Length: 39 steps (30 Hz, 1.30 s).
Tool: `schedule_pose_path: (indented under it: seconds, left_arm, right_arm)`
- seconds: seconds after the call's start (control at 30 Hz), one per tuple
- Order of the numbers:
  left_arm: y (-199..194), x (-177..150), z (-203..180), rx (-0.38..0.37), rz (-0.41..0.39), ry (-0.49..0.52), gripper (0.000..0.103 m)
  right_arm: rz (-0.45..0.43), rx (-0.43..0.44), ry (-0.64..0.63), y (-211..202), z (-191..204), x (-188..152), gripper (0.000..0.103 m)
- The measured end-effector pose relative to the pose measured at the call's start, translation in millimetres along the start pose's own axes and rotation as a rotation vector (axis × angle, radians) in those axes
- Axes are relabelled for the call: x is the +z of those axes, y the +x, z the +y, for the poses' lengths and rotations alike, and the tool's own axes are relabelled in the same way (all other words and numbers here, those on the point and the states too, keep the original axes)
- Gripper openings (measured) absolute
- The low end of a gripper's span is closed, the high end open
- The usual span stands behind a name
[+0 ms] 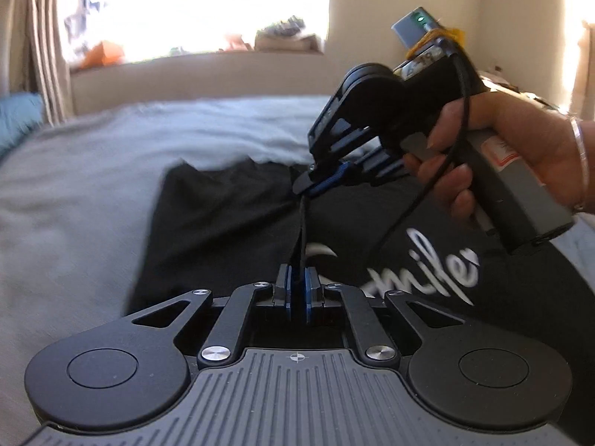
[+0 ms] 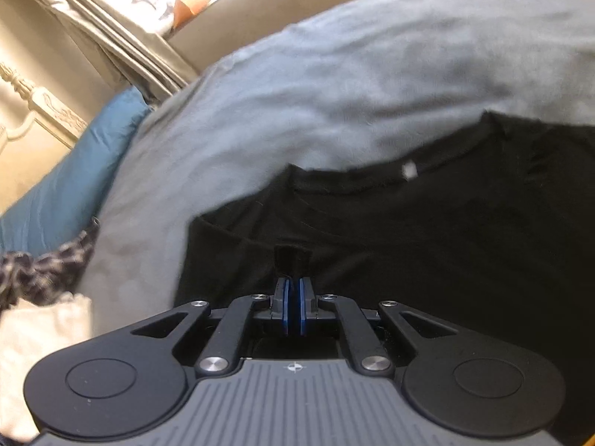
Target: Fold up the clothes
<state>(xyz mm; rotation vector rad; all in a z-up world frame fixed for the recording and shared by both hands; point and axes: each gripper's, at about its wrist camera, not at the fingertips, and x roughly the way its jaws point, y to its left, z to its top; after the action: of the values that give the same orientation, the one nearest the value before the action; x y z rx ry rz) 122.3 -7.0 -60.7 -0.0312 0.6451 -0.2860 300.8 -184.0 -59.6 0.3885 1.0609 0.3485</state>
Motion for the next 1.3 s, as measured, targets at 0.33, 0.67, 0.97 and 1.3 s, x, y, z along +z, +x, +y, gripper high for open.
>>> schedule_pose_path:
  seconds: [0.33, 0.67, 0.97, 1.3]
  left_arm:
    - [-41, -4, 34, 0.006, -0.02, -0.077, 0.022]
    - [-18, -10, 68, 0.259, 0.052, -0.012, 0.023]
    - [-12, -24, 77, 0.281, 0.043, -0.041, 0.026]
    - [-15, -27, 101, 0.226, 0.015, -0.187, 0.028]
  right_arm:
    - [0.027, -0.057, -0.084, -34, -11, 0, 0.008]
    - [0.113, -0.044, -0.206, -23, 49, -18, 0.009]
    - [0.217, -0.14, -0.54, -2, 78, -57, 0.009]
    - [0.141, -0.116, -0.738, -43, 111, -81, 0.014]
